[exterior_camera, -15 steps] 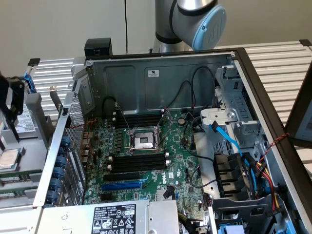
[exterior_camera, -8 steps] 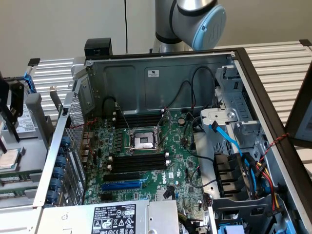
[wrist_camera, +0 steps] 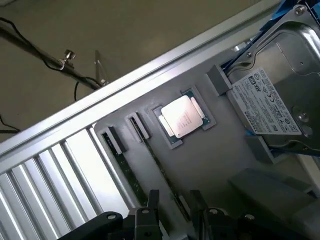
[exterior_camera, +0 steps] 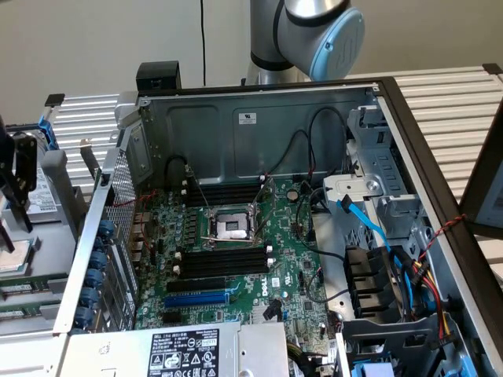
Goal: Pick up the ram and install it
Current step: 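Pick up the ram and move it above insertion slot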
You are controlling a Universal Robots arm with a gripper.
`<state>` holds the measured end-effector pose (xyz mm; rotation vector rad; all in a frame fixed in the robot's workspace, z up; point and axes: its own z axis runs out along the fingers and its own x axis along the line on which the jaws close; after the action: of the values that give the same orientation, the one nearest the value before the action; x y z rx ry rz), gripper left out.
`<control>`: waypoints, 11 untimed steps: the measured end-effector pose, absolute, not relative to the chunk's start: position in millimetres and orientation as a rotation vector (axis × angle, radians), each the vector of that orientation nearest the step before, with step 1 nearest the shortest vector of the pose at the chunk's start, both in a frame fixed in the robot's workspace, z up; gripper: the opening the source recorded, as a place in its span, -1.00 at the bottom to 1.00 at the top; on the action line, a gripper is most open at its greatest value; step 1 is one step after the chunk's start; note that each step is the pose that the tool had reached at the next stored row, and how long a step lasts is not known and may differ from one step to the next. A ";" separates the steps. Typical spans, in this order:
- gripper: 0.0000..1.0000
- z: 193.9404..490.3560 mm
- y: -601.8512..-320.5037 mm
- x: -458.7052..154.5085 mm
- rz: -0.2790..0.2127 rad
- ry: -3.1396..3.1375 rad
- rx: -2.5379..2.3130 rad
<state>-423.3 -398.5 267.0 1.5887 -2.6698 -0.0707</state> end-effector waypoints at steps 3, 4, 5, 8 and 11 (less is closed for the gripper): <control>-0.24 264.6 -398.5 -423.3 -0.069 -2.624 1.661; -0.24 264.0 -398.5 -423.3 -0.069 -2.609 1.684; -0.24 263.4 -398.5 -423.3 -0.068 -2.592 1.709; -0.24 261.8 -398.5 -423.3 -0.065 -2.544 1.777; -0.24 260.6 -398.5 -423.3 -0.061 -2.500 1.834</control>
<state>-423.3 -398.5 260.6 1.8343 -2.5000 -0.0609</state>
